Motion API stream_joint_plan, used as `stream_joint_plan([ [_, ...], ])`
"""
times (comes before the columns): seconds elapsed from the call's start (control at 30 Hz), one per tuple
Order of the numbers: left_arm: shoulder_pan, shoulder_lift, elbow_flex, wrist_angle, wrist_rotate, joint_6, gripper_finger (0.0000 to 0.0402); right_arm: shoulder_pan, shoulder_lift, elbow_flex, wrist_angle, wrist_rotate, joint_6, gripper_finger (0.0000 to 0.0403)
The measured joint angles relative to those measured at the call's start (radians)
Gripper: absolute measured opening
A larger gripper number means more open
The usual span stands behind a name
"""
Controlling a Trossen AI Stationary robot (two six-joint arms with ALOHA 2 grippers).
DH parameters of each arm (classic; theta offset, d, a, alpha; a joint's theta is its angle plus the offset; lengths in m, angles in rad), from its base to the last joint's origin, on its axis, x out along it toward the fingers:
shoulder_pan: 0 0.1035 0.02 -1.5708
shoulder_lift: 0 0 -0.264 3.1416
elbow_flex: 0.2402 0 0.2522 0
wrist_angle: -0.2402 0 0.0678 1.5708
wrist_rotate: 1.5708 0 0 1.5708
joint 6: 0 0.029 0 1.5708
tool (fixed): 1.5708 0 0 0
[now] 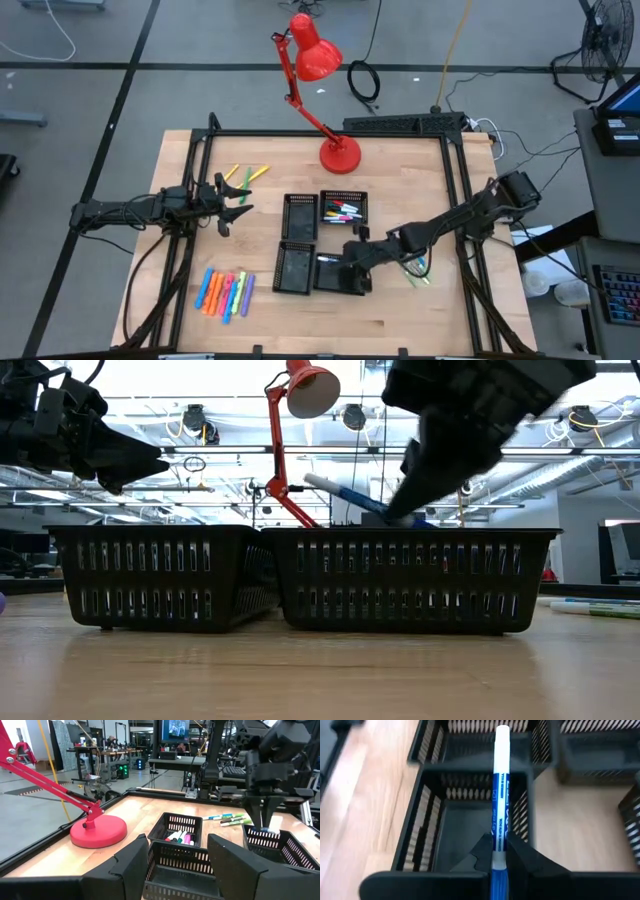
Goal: Pick & Place Markers
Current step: Put the blue marker pen into the bottom right black bin
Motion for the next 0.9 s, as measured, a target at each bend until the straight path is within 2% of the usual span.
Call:
stream_joint_plan([
  [0.33,0.000,0.000,0.000,-0.001,0.000,0.000,0.0209,-0.043,-0.041,0.002,0.028,-0.016,-0.020,0.0020],
  [0.5,0.000,0.000,0.000,0.000,0.000,0.000,0.0209,-0.027,-0.041,0.058,0.028,-0.006,0.003,0.0020],
  [0.6,0.000,0.000,0.000,0.000,0.000,0.000,0.0209,-0.003,-0.020,0.125,0.006,0.036,-0.027,0.0020],
  [0.7,0.000,0.000,0.000,0.000,0.000,0.000,0.0209,0.027,0.006,0.220,-0.117,0.102,-0.034,0.0020],
  [0.8,0.000,0.000,0.000,-0.001,0.000,0.000,0.0209,0.061,0.050,0.316,-0.244,0.194,0.018,0.0020],
  [0.9,0.000,0.000,0.000,0.001,0.000,0.000,0.0209,0.081,0.109,0.360,-0.273,0.220,0.063,0.0020],
])
